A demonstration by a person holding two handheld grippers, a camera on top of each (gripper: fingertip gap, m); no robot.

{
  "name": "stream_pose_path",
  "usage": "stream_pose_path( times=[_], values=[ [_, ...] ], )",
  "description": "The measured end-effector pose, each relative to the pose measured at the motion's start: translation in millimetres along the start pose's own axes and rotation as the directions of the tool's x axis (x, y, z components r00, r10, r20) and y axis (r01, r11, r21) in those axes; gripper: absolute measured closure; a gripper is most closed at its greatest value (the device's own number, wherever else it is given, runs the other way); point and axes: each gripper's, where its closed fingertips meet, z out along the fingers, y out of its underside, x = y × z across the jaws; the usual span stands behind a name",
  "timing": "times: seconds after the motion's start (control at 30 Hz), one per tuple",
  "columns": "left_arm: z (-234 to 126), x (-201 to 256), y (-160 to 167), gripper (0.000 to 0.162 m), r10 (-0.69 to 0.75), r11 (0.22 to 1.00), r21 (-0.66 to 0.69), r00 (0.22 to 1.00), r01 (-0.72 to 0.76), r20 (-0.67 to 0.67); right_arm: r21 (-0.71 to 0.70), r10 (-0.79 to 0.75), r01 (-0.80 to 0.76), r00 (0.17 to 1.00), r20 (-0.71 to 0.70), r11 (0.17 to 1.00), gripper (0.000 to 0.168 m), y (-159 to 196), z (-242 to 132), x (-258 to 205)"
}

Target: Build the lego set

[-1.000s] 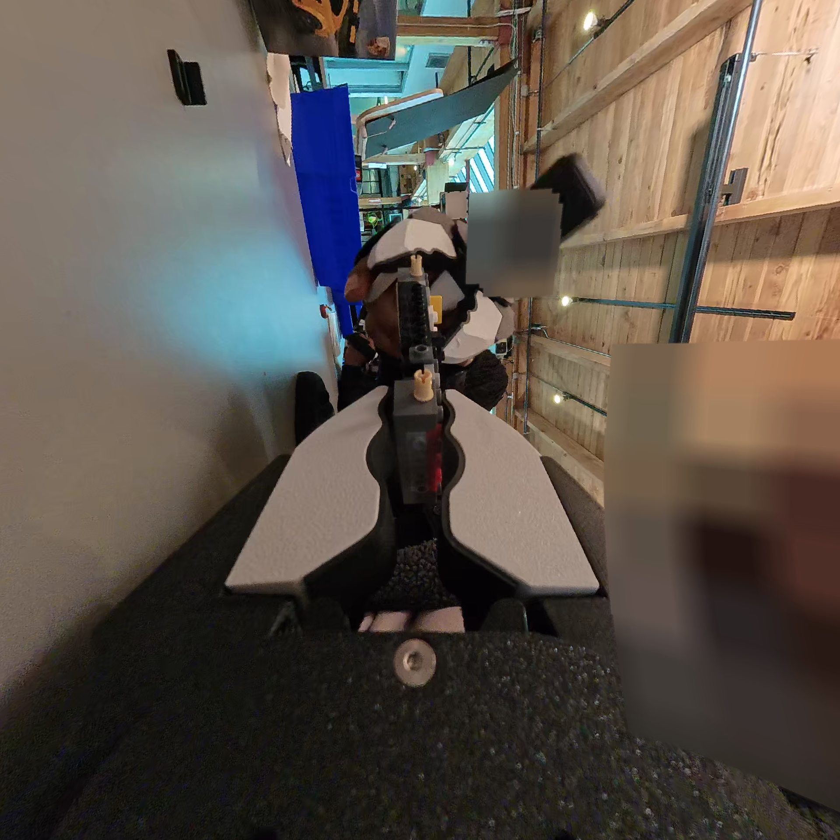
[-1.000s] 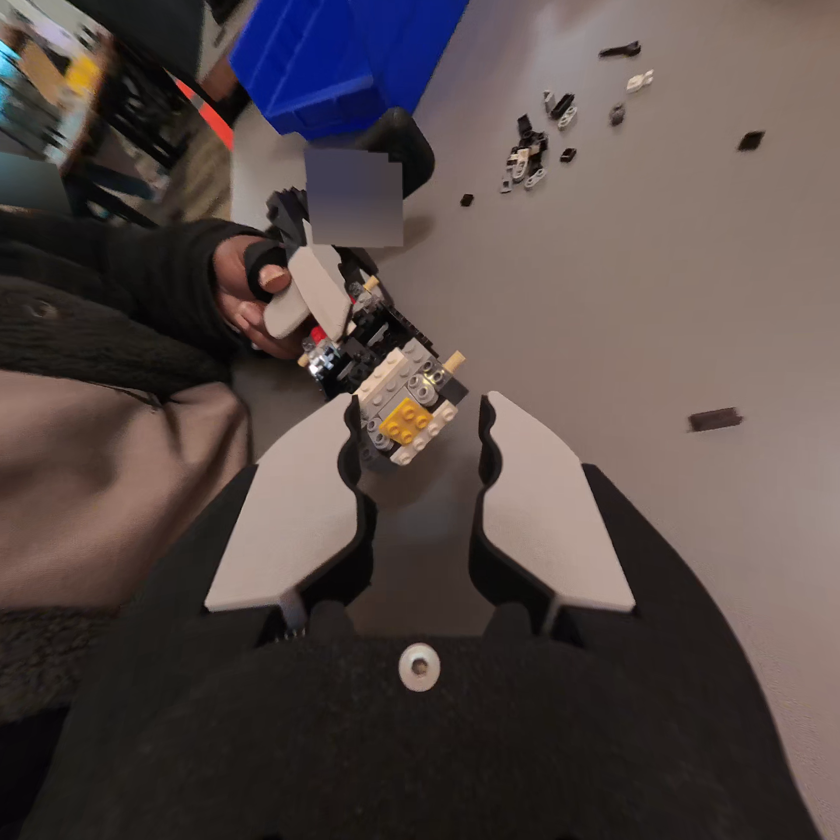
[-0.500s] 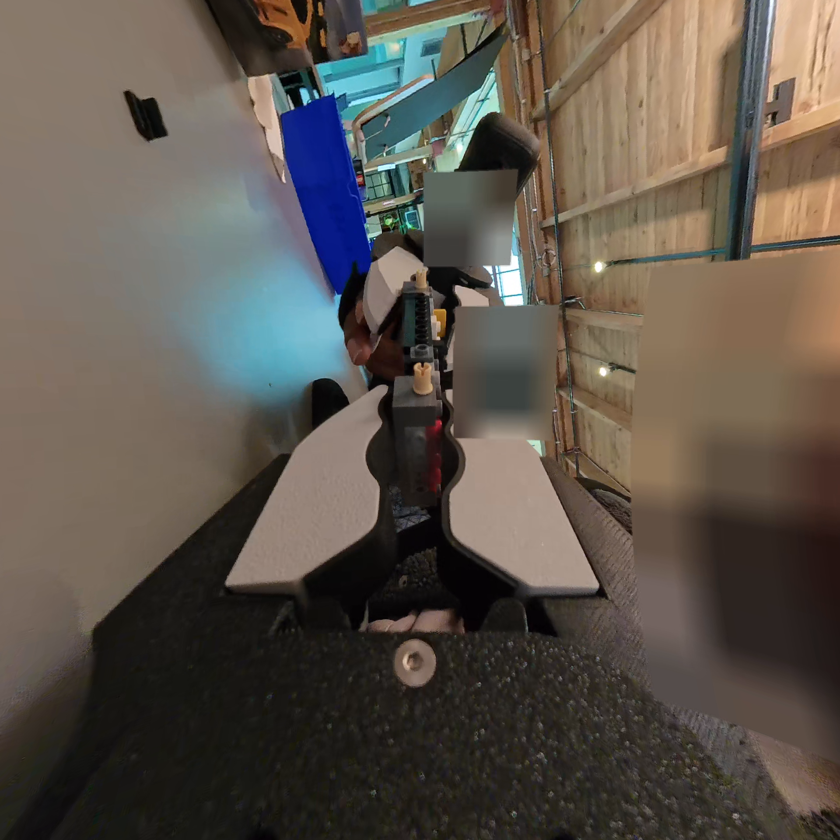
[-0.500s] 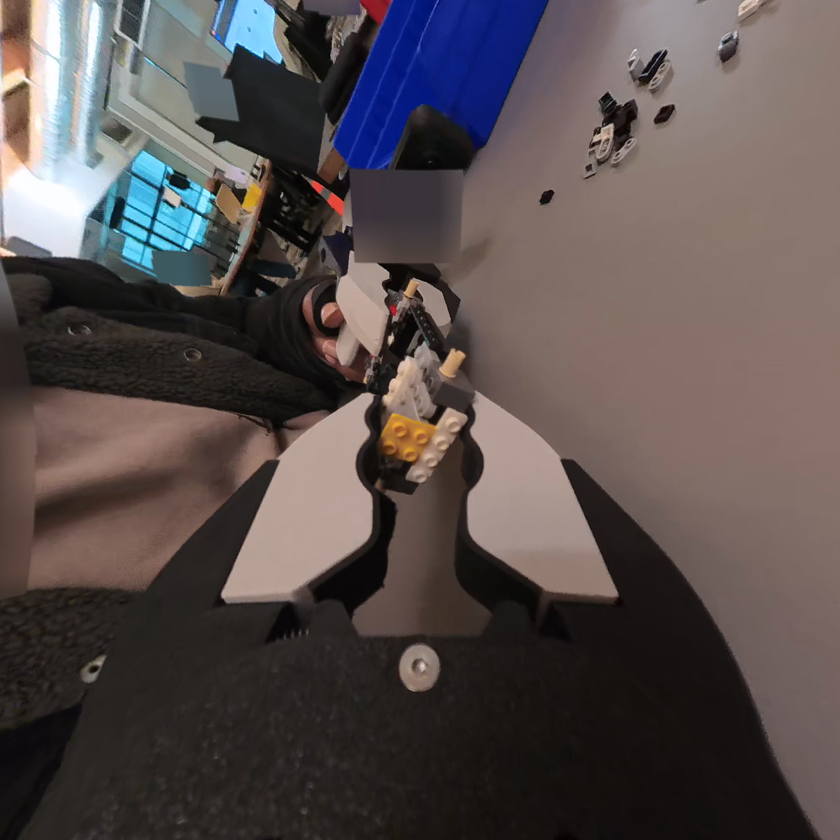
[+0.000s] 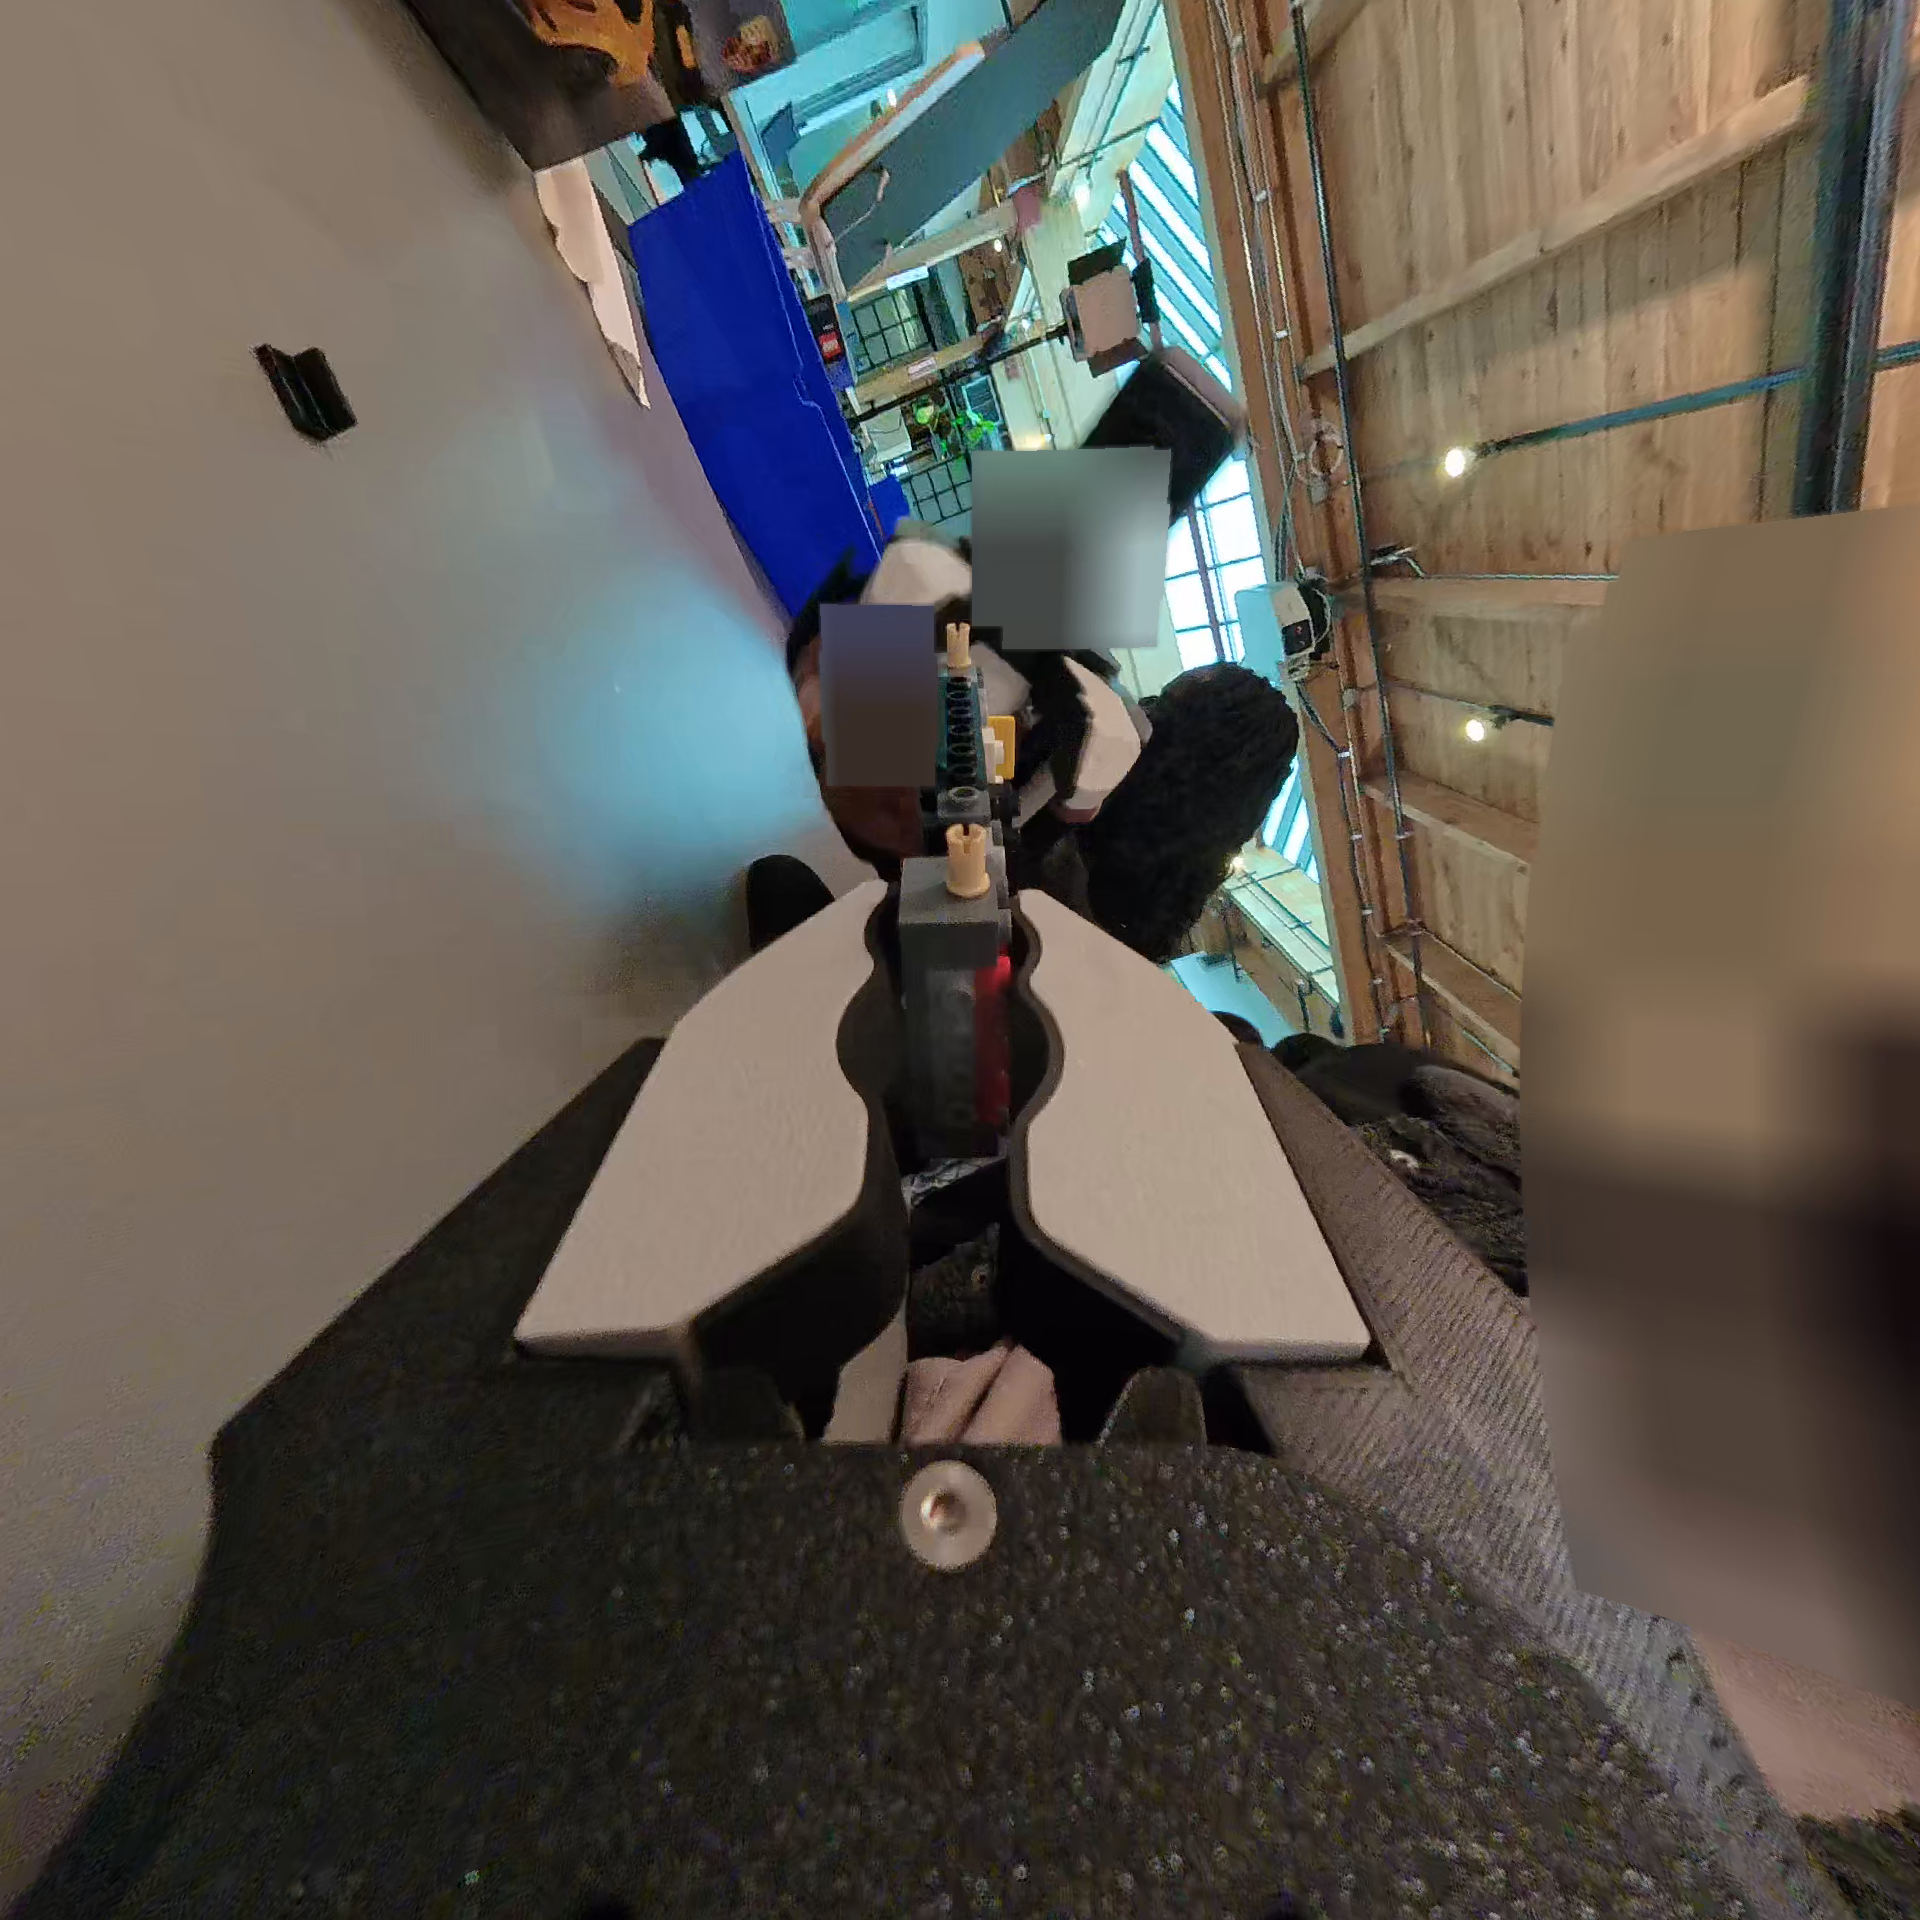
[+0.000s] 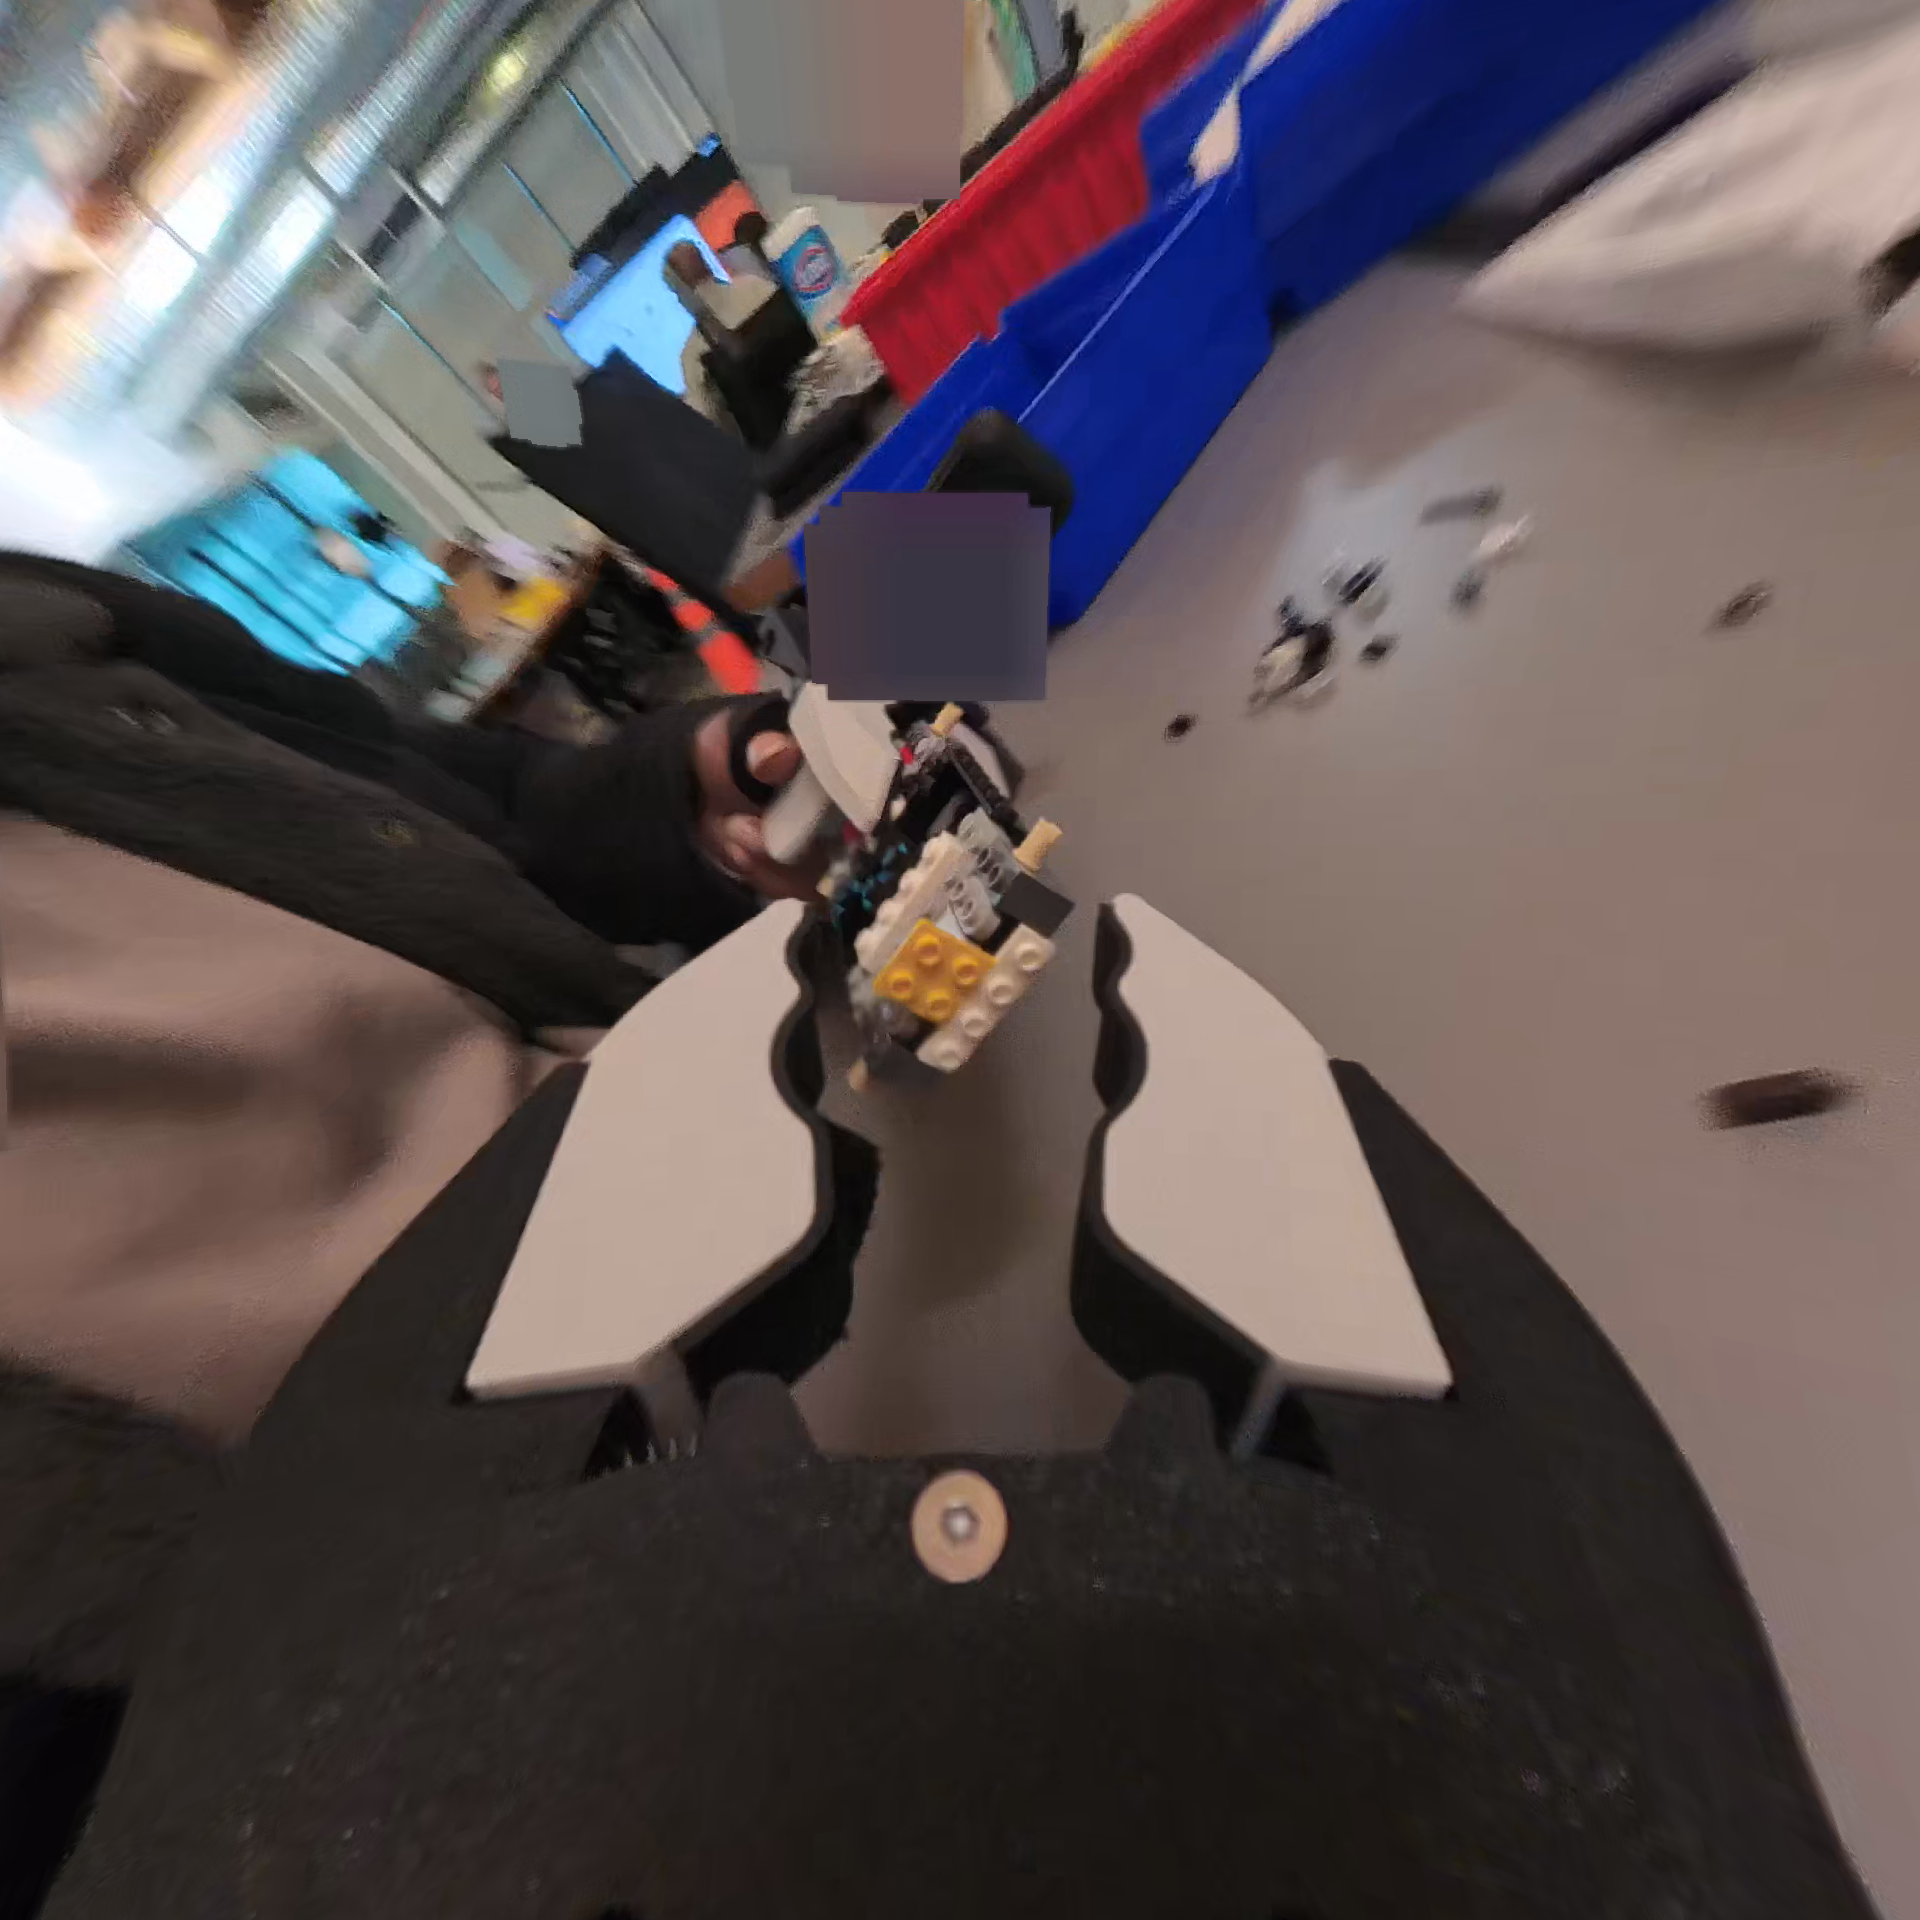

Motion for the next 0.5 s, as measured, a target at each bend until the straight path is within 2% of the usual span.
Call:
stream_pose_path(
  times=[0.03, 0.1, 0.2, 0.23, 0.33, 0.5],
  values=[
    [-2, -3, -3, 0.145, -0.017, 1.000, -0.003, 1.000, 0.017, 0.005, -0.008, -0.145, 0.145, 0.986, -0.078, 0.989, 0.113, -3, -7, 5],
    [-5, -12, -4, 0.146, -0.057, 0.998, -0.034, 0.998, 0.057, 0.019, -0.121, -0.436, 0.419, 0.876, -0.206, 0.900, 0.102, 1, -13, 11],
    [-5, -28, 1, 0.146, -0.118, 0.989, -0.088, 0.992, 0.122, 0.047, -0.363, -0.656, 0.568, 0.729, -0.194, 0.738, 0.087, 23, 0, 19],
    [-3, -32, 3, 0.145, -0.128, 0.986, -0.099, 0.990, 0.133, 0.057, -0.429, -0.686, 0.576, 0.709, -0.160, 0.696, 0.084, 33, 7, 22],
    [1, -38, 8, 0.146, -0.122, 0.984, -0.119, 0.990, 0.130, 0.077, -0.565, -0.733, 0.580, 0.677, -0.066, 0.586, 0.091, 54, 25, 28],
    [0, -39, 10, 0.145, -0.098, 0.987, -0.118, 0.990, 0.109, 0.099, -0.731, -0.763, 0.550, 0.643, 0.062, 0.404, 0.104, 65, 39, 43]
  ],
)
